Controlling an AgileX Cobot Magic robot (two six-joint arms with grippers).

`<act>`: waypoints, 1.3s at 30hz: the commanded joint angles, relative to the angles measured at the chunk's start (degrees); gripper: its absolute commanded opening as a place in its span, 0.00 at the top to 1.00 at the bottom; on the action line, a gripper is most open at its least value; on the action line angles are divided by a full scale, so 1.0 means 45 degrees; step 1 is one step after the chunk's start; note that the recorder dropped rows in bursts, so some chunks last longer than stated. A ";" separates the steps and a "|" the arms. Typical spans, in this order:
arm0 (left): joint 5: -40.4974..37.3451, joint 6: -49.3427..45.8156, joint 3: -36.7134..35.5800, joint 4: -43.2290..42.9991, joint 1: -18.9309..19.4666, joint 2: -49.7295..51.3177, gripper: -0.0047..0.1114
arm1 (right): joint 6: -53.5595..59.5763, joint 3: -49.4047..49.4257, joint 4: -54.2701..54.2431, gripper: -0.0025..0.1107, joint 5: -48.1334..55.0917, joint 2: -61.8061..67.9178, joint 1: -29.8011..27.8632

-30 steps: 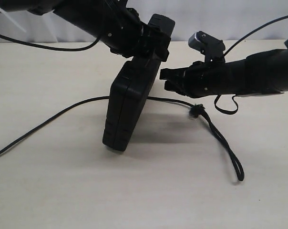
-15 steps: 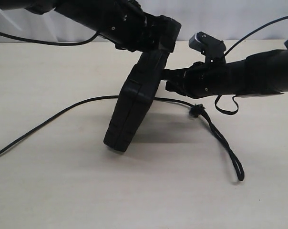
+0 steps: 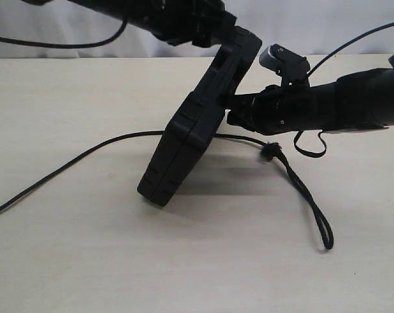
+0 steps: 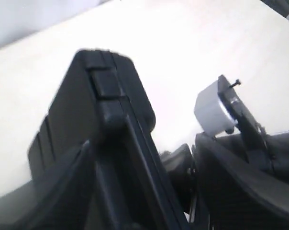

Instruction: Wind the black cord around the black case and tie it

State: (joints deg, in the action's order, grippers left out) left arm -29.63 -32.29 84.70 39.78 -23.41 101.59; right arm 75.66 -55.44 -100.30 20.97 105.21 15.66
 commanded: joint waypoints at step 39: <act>1.7123 -0.1154 -1.5828 -0.5391 -0.4840 -0.3812 0.53 | -0.0688 0.0032 0.0079 0.94 0.0058 -0.0010 -0.0051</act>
State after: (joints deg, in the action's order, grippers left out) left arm 42.76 -36.80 13.58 15.35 -44.75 81.01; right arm 73.04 -55.44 -100.30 20.97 105.21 15.66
